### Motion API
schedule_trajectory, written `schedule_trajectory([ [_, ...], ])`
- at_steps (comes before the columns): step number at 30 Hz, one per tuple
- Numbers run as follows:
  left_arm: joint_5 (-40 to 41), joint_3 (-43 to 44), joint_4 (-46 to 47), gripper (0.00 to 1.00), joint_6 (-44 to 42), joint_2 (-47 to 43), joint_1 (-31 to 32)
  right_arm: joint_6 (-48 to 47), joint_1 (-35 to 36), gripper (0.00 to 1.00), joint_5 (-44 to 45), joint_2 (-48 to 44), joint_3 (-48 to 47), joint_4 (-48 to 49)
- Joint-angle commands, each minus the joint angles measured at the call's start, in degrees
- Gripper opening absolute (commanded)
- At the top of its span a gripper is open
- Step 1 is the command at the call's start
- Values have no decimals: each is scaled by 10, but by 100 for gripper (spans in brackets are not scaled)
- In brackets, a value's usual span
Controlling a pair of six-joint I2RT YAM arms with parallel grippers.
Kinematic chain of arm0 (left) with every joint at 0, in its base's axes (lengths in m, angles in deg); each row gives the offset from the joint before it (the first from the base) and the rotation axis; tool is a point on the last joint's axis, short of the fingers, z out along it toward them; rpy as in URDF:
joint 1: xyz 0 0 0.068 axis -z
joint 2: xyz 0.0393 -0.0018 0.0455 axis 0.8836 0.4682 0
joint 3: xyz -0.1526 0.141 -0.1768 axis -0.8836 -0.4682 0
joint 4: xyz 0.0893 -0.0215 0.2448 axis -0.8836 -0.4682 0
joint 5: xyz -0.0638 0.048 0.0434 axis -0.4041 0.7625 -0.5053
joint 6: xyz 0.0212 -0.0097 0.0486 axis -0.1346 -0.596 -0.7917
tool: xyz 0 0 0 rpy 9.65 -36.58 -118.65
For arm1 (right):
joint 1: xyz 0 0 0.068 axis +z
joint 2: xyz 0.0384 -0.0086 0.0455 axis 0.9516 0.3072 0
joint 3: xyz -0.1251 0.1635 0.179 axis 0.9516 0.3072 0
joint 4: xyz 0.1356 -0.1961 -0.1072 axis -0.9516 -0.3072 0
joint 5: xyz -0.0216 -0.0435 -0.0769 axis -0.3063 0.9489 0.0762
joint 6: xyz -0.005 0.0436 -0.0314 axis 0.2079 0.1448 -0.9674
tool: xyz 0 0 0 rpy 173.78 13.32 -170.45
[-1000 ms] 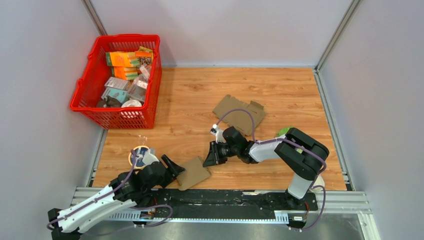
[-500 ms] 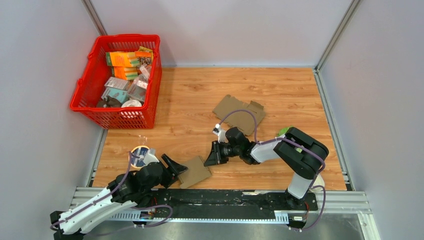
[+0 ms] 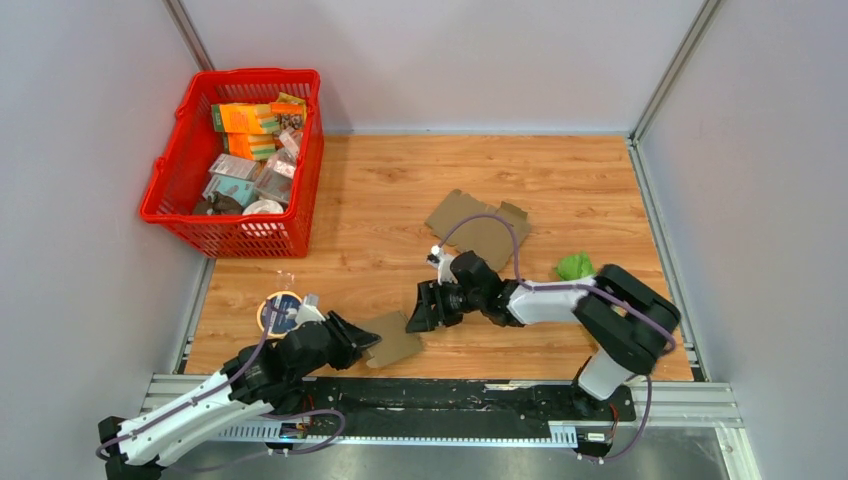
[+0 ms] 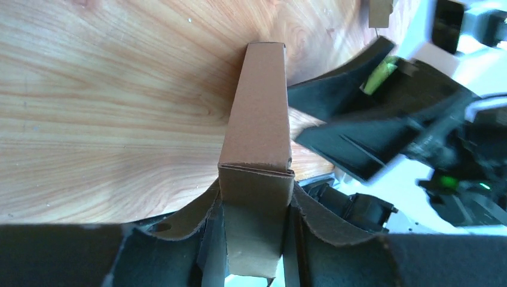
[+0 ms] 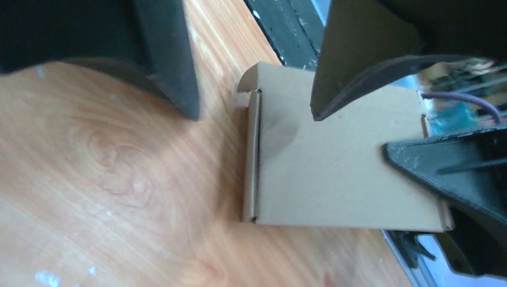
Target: Fold the paper box
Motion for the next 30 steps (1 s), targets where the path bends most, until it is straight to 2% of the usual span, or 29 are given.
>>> schedule_trajectory([
  [1, 9, -11, 19, 22, 18, 24, 1, -177, 41, 83, 198, -192, -67, -269],
  [2, 5, -5, 11, 21, 33, 26, 1, -268, 95, 89, 255, -228, -69, -320],
  [3, 0, 1, 3, 21, 45, 27, 1, -308, 130, 96, 357, -263, -60, -320],
  [4, -15, 13, -8, 21, 58, 25, 1, -344, 168, 98, 392, -339, -46, -312],
  [5, -21, 17, -14, 21, 77, 23, 1, -389, 240, 99, 413, -369, -8, -269],
  [7, -36, 30, -36, 20, 100, 5, 1, -432, 300, 100, 463, -421, 29, -217],
  [8, -41, 33, -41, 21, 126, -6, 1, -441, 335, 100, 482, -432, 38, -183],
  [10, -61, 30, -45, 21, 156, -43, 1, -465, 362, 100, 517, -420, 30, -173],
  [12, -65, 31, -47, 19, 182, -59, 1, -512, 413, 100, 572, -373, 4, -152],
  [13, -64, 39, -57, 19, 187, -95, 1, -525, 427, 100, 594, -353, -9, -151],
  [16, -57, 66, -90, 17, 195, -117, 1, -570, 444, 100, 624, -296, -40, -134],
  [22, -56, 101, -108, 17, 193, -120, 1, -615, 446, 98, 612, -236, -54, -74],
  [28, -58, 112, -59, 16, 191, -92, 1, -697, 447, 93, 691, -140, -54, 98],
  [30, -60, 121, -52, 16, 189, -79, 1, -724, 447, 87, 718, -118, -61, 128],
])
